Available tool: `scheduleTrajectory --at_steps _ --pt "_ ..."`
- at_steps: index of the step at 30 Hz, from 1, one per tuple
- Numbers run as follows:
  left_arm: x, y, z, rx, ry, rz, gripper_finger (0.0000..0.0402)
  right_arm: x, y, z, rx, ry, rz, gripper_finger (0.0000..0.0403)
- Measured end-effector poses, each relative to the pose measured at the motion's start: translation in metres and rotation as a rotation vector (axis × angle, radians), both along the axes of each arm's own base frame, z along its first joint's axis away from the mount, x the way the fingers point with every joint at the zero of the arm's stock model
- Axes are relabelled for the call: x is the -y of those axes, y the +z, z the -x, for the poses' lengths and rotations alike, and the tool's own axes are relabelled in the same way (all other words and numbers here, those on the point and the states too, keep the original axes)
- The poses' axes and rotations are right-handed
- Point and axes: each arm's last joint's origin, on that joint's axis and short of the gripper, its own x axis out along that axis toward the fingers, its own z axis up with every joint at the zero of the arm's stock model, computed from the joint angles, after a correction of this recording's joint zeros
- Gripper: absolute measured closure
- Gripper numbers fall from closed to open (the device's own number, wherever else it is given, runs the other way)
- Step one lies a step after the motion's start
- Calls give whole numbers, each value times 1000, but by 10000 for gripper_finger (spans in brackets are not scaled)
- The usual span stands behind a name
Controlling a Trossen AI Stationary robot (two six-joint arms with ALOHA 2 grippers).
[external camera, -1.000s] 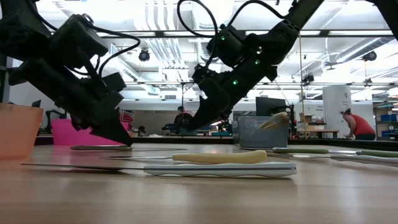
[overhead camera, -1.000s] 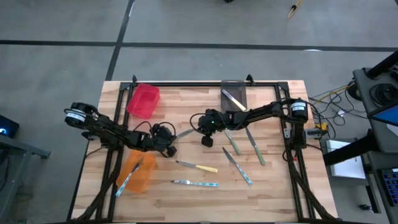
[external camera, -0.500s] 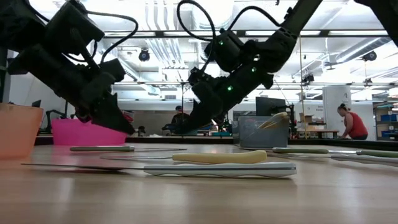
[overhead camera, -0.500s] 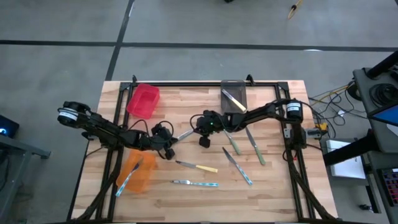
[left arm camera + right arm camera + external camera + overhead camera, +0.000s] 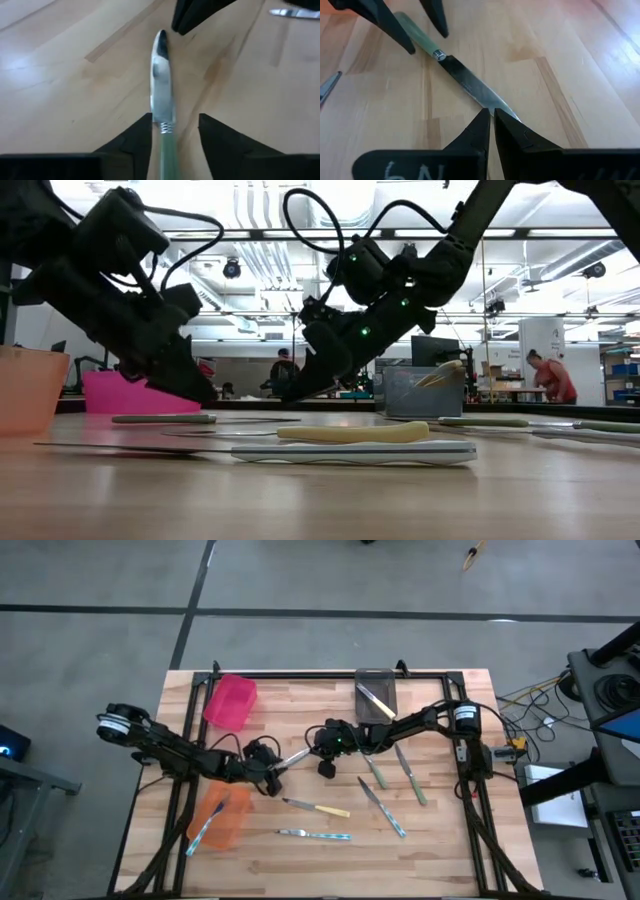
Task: Sort silverware by color (type)
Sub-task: Put the left green knife into the red bin
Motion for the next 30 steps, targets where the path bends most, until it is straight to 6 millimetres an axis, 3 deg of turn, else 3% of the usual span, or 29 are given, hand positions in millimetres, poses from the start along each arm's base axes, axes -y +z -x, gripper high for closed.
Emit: scheduleTrajectory --at_steps 6,19,25,30 --pt "0 -8 -1 -33 -6 -22 230 0 0 0 0 0 -1 385" --pt "0 -21 -5 -47 16 -35 229 0 -1 0 -7 -1 -1 385" --pt "0 -23 -6 -45 26 -32 250 0 -1 0 -8 0 0 385" --pt "0 -23 -5 -45 37 -41 294 0 -1 0 -8 0 -1 385"
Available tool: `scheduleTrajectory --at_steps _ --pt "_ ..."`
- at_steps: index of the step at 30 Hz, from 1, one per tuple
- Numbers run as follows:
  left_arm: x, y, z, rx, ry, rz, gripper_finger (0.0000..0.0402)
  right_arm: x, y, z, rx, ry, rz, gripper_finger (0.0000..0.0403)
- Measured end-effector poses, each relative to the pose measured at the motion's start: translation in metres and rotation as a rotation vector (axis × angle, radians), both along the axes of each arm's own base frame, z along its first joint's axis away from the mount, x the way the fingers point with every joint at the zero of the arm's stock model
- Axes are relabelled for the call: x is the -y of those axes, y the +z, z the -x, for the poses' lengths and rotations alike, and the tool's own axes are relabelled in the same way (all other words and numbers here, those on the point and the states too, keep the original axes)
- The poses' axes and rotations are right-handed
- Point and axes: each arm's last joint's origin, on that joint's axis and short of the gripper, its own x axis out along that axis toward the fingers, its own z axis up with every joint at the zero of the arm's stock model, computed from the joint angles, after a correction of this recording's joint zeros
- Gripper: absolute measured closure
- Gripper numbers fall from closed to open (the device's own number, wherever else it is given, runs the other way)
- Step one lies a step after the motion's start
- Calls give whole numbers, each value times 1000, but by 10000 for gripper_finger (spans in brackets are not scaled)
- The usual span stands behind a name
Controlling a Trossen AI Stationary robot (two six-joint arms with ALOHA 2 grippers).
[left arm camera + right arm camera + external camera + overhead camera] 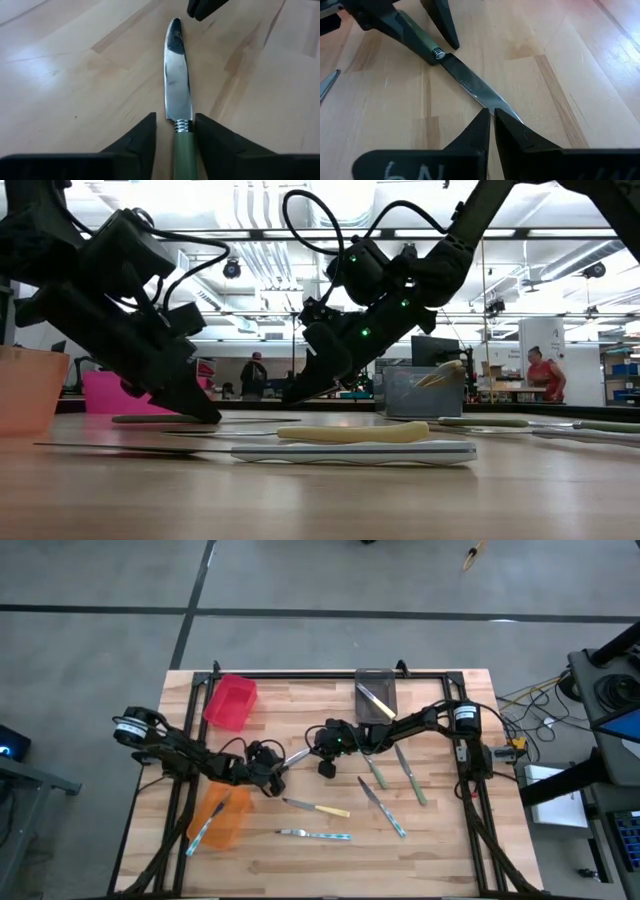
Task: Sort silverware by color (type)
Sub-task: Put the left green knife into the red bin
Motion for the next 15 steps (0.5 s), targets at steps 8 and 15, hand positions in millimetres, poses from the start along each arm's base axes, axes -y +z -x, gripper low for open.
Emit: scheduleTrajectory --at_steps 8,15 --pt "0 0 0 23 33 34 379 0 1 0 3 0 0 385" --pt "0 4 0 54 57 48 379 -1 12 2 14 0 2 385"
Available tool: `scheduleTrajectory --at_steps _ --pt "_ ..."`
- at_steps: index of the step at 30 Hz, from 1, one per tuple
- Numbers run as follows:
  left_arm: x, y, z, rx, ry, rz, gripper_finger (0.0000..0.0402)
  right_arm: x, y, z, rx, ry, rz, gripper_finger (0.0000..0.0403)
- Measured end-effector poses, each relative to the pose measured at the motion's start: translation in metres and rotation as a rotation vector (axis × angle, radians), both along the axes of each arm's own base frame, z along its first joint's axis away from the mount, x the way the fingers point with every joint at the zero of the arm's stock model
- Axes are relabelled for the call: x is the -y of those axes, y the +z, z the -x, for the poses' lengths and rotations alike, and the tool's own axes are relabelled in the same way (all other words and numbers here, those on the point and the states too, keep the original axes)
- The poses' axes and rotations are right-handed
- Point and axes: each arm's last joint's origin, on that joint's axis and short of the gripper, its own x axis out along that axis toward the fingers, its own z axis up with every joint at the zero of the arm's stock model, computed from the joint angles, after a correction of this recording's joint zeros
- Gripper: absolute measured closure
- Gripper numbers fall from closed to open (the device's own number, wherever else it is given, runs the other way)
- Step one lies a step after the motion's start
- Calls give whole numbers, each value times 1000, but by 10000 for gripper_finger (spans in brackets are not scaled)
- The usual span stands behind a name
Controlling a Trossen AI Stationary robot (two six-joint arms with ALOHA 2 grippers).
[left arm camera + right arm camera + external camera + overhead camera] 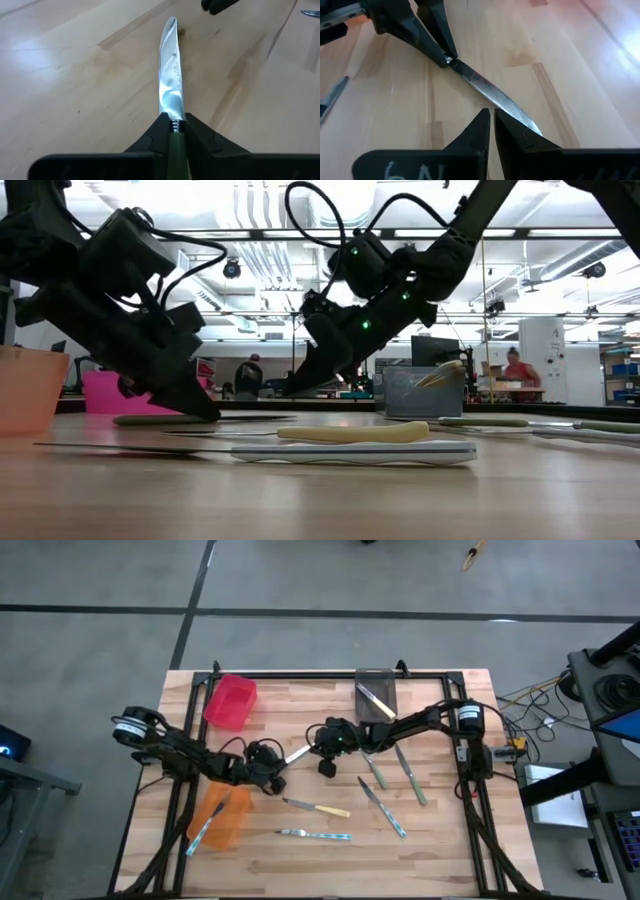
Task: Sort silverware by color (type)
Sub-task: Put the left green knife into the red bin
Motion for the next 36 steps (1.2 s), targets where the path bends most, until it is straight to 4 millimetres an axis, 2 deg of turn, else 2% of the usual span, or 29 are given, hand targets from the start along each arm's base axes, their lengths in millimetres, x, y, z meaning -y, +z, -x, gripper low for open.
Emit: scheduleTrajectory --at_steps 7,16,25,29,36 --pt "0 6 -1 38 13 -7 400 -1 16 5 -4 3 1 385" --pt "0 10 -1 53 3 1 398 -13 17 6 -28 30 -3 385" --pt "4 22 -2 55 -185 23 400 -29 18 4 -18 69 -2 385" --pt "0 26 4 -3 -196 8 375 -30 17 0 16 74 3 385" --pt "-5 22 11 -75 -166 -30 302 -25 -9 -7 23 38 16 385"
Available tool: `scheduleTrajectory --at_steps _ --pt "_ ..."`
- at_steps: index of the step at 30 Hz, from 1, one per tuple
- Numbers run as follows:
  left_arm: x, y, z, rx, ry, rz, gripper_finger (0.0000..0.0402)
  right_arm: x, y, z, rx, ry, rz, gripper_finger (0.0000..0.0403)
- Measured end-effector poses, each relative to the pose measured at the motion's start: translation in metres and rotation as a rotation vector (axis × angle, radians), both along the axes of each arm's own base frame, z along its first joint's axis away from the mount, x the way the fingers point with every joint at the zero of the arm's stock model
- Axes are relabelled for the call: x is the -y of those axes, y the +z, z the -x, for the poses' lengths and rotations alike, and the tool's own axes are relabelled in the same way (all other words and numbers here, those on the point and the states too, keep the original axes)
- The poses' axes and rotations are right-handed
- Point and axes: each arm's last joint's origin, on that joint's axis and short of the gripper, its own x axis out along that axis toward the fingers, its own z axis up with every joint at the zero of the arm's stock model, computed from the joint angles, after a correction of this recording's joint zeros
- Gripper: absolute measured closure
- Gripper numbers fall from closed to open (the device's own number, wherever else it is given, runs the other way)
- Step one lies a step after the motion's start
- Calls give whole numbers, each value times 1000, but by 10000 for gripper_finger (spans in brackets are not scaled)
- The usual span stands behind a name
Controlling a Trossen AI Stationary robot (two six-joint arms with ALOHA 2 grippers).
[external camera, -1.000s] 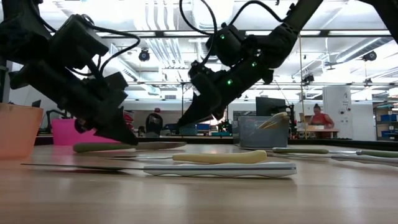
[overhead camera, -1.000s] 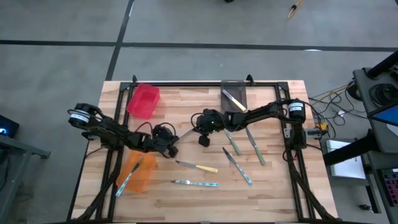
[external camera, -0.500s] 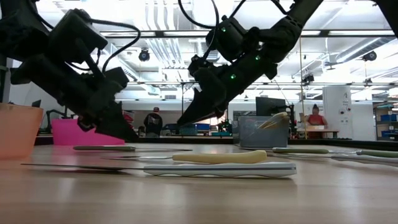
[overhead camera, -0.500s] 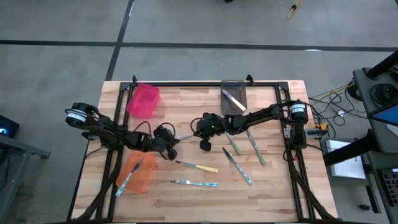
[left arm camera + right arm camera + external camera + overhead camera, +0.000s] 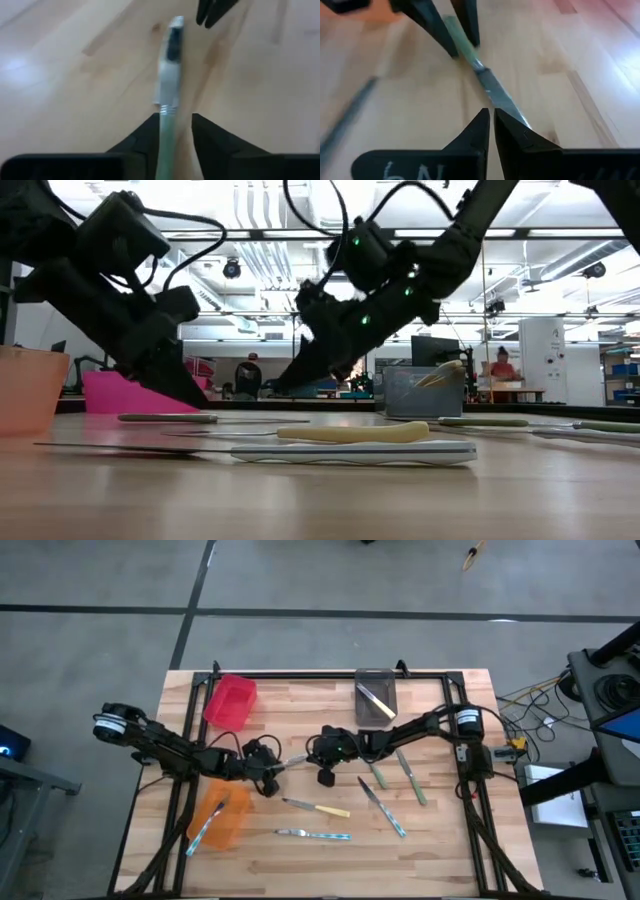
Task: Sort silverware by color (type)
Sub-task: Put the left green knife into the red bin
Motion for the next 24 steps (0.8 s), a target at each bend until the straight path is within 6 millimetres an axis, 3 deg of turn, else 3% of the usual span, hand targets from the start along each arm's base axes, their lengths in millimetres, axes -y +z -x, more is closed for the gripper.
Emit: scheduleTrajectory --at_steps 8,20,24 --pt "-2 -11 1 -51 29 -35 252 8 -20 1 -61 -86 24 385" --pt "-2 -22 -3 -66 55 -31 252 15 -24 1 -67 -104 17 385" --pt "-2 -25 -3 -76 66 -26 269 15 -24 1 -68 -104 17 385"
